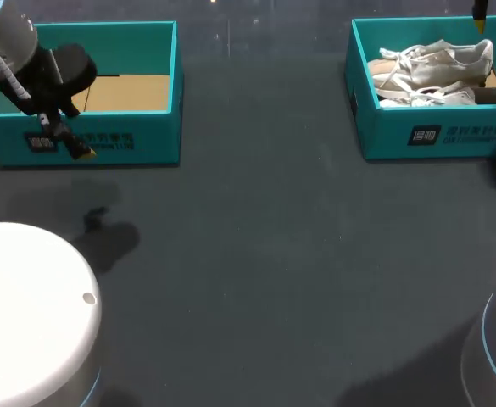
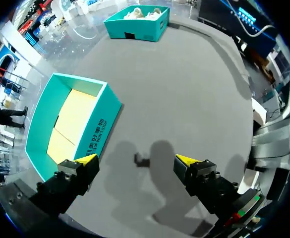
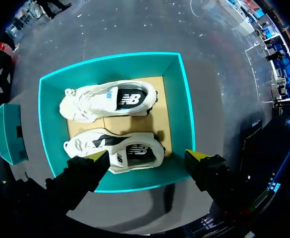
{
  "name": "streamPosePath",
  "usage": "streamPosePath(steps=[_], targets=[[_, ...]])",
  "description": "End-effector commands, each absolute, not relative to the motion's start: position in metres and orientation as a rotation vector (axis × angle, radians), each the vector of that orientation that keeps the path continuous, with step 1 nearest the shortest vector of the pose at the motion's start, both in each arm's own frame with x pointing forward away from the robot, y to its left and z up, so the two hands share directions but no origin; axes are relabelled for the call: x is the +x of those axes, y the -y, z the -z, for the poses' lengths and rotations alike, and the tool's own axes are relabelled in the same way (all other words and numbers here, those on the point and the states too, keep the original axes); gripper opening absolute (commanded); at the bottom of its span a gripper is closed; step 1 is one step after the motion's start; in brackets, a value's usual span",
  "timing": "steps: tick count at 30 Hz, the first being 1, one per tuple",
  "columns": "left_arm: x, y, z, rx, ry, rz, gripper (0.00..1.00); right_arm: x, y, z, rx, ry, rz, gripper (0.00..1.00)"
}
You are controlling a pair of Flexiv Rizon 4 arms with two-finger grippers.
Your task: Take the shoe out of the shoebox, open the shoe tongue, remove and reinsert the insole, then place the shoe into the shoebox
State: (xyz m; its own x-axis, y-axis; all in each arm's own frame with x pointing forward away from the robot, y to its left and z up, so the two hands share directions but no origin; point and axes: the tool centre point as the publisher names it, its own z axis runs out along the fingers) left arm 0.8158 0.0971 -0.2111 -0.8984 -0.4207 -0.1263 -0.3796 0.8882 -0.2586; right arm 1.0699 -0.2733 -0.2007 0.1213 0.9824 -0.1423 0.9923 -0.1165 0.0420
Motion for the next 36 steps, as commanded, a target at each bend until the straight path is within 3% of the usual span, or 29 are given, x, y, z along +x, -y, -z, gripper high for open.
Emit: streamPosePath(steps=[1,8,23,36], targets=[[0.812,-0.090,0.209,-0.827,-2.733,0.078,1.00,1.063,0.273,0.201,2.234,-1.983,0.081,1.00],[0.812,-0.090,0.209,-0.827,-2.733,0.078,1.00,1.063,0.273,0.201,2.234,-1.983,0.081,1.00],[0.844,-0.121,0.201,-1.642,-2.512,0.168,1.00,1.031,0.259,0.187,2.288,-1.900,0.083,1.00],[0.874,-0.154,0.192,-1.894,-2.296,0.207,1.00,1.005,0.248,0.179,2.339,-1.900,0.086,1.00]])
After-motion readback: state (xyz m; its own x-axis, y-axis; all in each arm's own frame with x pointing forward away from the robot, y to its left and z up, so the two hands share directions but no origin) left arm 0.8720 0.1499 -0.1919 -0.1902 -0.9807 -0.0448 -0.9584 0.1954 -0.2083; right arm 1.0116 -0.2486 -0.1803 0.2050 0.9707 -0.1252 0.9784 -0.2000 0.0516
